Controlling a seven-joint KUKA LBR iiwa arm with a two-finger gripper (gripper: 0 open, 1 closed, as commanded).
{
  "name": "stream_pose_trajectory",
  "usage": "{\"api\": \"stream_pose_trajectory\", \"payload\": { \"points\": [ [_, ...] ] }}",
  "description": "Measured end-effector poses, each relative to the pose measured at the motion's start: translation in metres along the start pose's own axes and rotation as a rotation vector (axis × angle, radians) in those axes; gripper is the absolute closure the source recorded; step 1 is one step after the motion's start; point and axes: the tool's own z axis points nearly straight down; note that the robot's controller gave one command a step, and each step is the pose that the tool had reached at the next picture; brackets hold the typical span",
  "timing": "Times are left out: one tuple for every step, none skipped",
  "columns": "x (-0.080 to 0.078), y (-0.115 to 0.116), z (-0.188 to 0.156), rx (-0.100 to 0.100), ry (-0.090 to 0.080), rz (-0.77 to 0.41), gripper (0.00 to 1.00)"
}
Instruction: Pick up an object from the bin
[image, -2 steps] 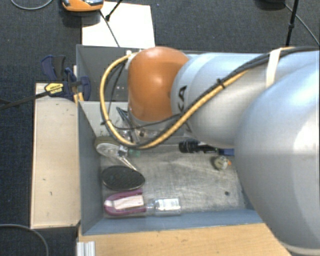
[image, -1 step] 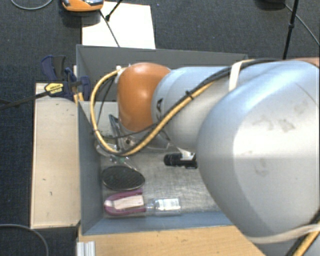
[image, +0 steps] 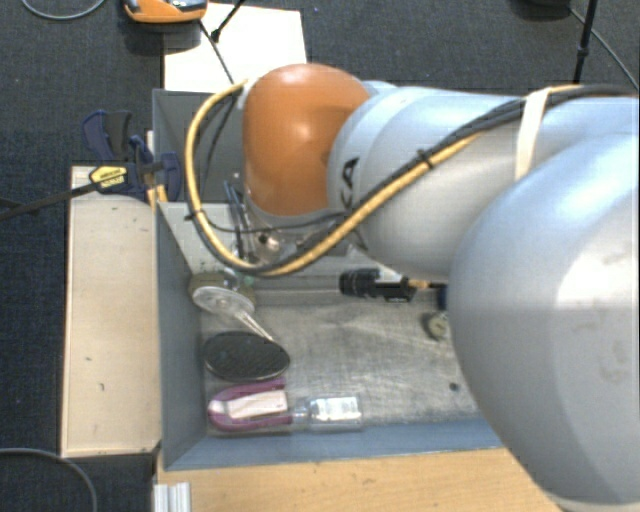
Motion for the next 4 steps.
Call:
{"api": "stream_pose_trajectory", "payload": {
  "points": [
    [0.002, -0.023, 0.076, 0.012, 0.01, -0.249, 1.0],
    [0.001, -0.022, 0.074, 0.008, 0.006, -0.251, 0.0],
    [0.024, -0.057, 0.143, -0.003, 0.001, -0.555, 0.0],
    [0.025, -0.056, 0.141, -0.003, 0.004, -0.552, 1.0]
  ]
}}
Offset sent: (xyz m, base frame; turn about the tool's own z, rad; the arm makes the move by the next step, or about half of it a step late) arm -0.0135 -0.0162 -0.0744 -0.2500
